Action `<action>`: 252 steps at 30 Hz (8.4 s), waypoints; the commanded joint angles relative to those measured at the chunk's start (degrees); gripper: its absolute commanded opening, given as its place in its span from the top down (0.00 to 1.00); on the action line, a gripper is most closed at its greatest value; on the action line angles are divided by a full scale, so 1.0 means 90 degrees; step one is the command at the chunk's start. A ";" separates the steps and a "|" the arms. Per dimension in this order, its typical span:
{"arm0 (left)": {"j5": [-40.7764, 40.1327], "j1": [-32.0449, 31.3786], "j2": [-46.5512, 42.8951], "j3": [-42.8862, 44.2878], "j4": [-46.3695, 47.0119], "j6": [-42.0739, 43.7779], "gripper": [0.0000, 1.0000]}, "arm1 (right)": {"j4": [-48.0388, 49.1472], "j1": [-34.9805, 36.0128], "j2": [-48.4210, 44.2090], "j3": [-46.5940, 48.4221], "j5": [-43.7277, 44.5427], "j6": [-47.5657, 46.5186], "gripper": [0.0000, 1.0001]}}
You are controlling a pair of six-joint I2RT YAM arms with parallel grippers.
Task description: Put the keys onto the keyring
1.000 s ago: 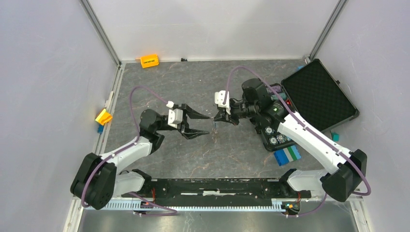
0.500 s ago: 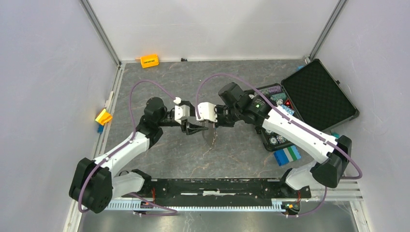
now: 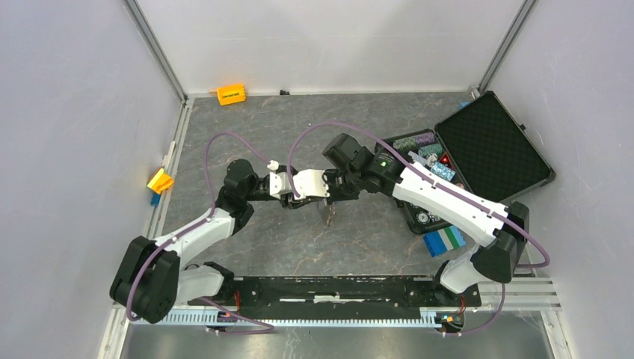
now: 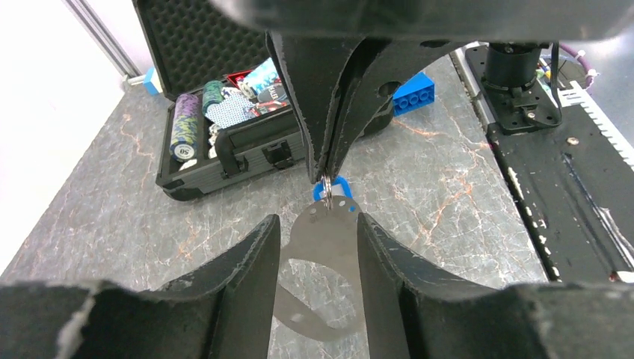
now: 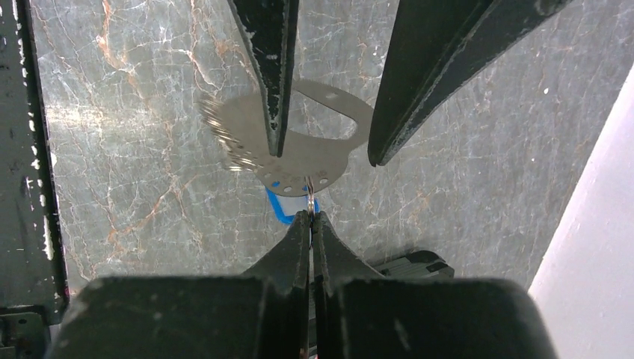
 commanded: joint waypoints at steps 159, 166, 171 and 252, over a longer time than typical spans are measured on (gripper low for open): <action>0.0048 -0.0222 0.0660 -0.1014 0.5225 -0.3060 0.98 | 0.1460 -0.1497 -0.0624 -0.1214 -0.4424 0.0478 0.91; 0.0444 -0.0220 0.0642 -0.1014 0.5228 -0.2960 0.98 | 0.1486 -0.1498 -0.0601 -0.1324 -0.4478 0.0480 1.00; 0.0514 -0.0224 0.0569 -0.0994 0.5228 -0.2975 0.98 | 0.1548 -0.1507 -0.0594 -0.1412 -0.4564 0.0516 1.00; -0.0146 -0.0263 0.0229 -0.1013 0.5794 -0.3899 0.98 | 0.3503 -0.1527 -0.1289 -0.2828 -0.5466 0.1076 0.36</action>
